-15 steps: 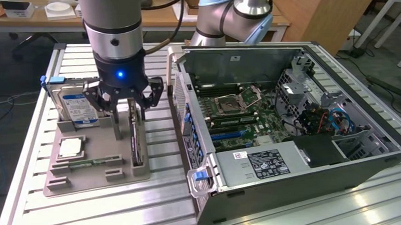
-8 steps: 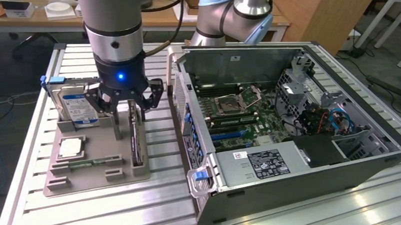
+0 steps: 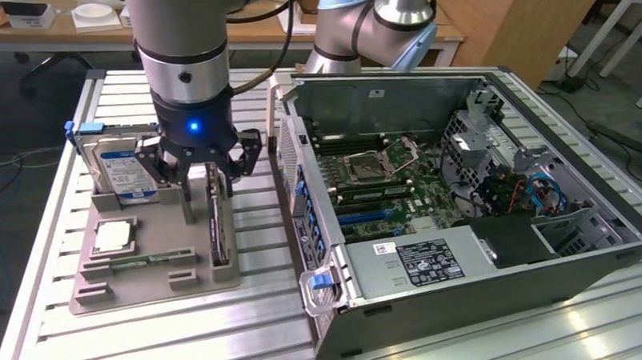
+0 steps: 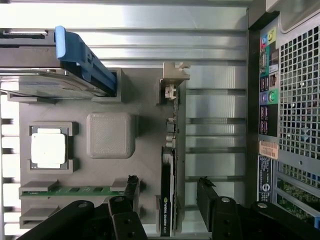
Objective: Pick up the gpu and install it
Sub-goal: 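Pick up the gpu and move the gpu toward the slot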
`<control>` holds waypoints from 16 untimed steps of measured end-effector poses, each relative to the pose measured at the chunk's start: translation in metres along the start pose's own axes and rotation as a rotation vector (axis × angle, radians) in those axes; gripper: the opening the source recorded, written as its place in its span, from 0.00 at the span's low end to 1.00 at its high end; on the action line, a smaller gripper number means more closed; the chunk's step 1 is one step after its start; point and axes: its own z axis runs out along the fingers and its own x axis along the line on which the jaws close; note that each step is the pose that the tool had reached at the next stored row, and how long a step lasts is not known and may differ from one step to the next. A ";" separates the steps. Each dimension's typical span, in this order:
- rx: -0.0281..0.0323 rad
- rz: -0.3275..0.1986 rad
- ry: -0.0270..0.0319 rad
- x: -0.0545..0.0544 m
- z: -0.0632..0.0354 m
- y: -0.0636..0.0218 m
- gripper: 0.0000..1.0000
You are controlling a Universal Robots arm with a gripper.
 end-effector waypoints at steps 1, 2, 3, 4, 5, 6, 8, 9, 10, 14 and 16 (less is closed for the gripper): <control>0.0000 0.000 0.0000 0.000 0.0006 0.0000 0.59; -0.0001 0.000 0.0000 0.000 0.0011 -0.0001 0.59; 0.0000 0.000 0.0000 0.000 0.0017 -0.0001 0.59; 0.0000 0.000 0.0000 0.000 0.0023 -0.0002 0.59; -0.0001 0.000 -0.0001 0.000 0.0029 -0.0003 0.59; 0.0000 0.000 -0.0001 0.000 0.0035 -0.0003 0.59; 0.0000 0.000 0.0000 0.000 0.0048 -0.0004 0.59; 0.0000 0.000 0.0000 0.000 0.0054 -0.0005 0.59; 0.0000 0.000 0.0000 0.000 0.0061 -0.0006 0.59; -0.0001 0.000 0.0000 0.000 0.0084 -0.0008 0.59; 0.0000 0.000 0.0000 0.000 0.0096 -0.0009 0.59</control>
